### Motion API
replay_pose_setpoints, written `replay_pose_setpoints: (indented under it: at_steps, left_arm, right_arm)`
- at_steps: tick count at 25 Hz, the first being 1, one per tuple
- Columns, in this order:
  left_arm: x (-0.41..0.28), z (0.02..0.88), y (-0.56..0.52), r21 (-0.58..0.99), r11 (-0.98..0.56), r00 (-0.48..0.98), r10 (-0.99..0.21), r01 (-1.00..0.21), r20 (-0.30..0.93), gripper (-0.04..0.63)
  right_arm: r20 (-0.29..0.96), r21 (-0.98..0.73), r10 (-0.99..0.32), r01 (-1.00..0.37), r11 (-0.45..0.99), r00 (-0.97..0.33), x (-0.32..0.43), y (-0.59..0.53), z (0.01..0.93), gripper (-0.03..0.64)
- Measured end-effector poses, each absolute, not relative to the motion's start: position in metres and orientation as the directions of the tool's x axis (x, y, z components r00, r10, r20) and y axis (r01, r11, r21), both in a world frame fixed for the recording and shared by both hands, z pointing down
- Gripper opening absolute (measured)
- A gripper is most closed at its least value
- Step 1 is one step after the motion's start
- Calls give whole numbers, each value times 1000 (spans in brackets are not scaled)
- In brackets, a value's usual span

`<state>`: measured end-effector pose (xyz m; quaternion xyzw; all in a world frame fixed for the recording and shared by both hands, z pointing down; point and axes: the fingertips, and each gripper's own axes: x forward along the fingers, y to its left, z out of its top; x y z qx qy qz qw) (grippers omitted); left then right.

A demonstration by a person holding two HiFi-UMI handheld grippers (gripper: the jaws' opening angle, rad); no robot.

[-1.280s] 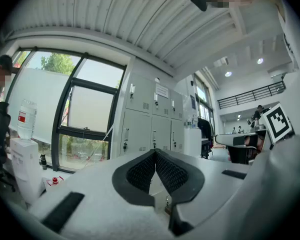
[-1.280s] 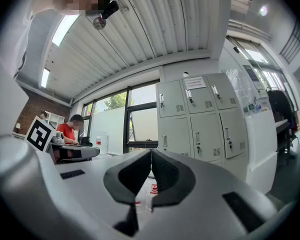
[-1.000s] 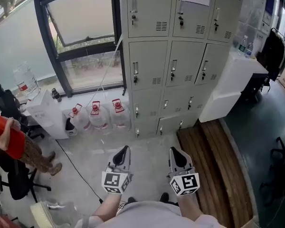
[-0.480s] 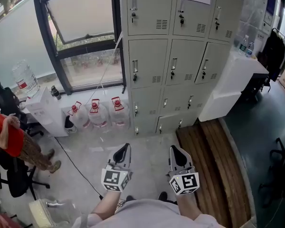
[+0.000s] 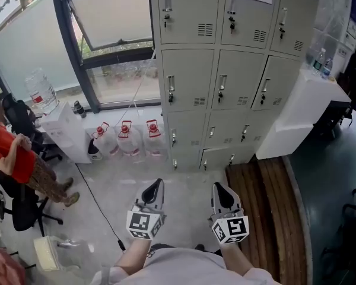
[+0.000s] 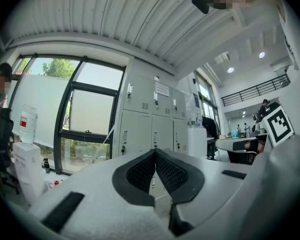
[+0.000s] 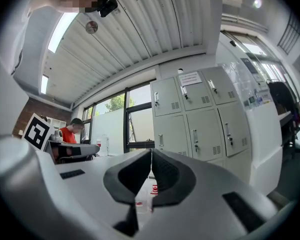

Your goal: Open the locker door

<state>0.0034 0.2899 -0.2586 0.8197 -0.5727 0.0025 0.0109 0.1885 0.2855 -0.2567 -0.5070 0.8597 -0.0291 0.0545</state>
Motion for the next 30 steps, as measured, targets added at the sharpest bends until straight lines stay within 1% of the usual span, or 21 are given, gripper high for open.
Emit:
replay_pose_setpoints:
  at_steps: [4, 9, 14, 24, 30]
  left_arm:
    - [22, -257, 273, 17, -309, 310, -951, -951, 20, 9]
    - [20, -243, 237, 16, -319, 320, -947, -948, 37, 9]
    - [-12, -230, 166, 45, -349, 351, -936, -936, 39, 9]
    - [-91, -233, 6, 55, -504, 507, -861, -862, 40, 9]
    - [-108, -221, -32, 91, -499, 505, -861, -862, 57, 9]
  right_arm:
    - [-42, -106, -858, -852, 513, -512, 205, 261, -249, 14]
    - [-43, -125, -853, -844, 521, -520, 199, 227, -237, 14]
    - [-22, -129, -881, -873, 470, -472, 177, 171, -226, 14]
    - [-26, -122, -940, -932, 341, -341, 89, 41, -236, 14]
    - [-6, -104, -940, -935, 340, -341, 72, -3, -234, 14]
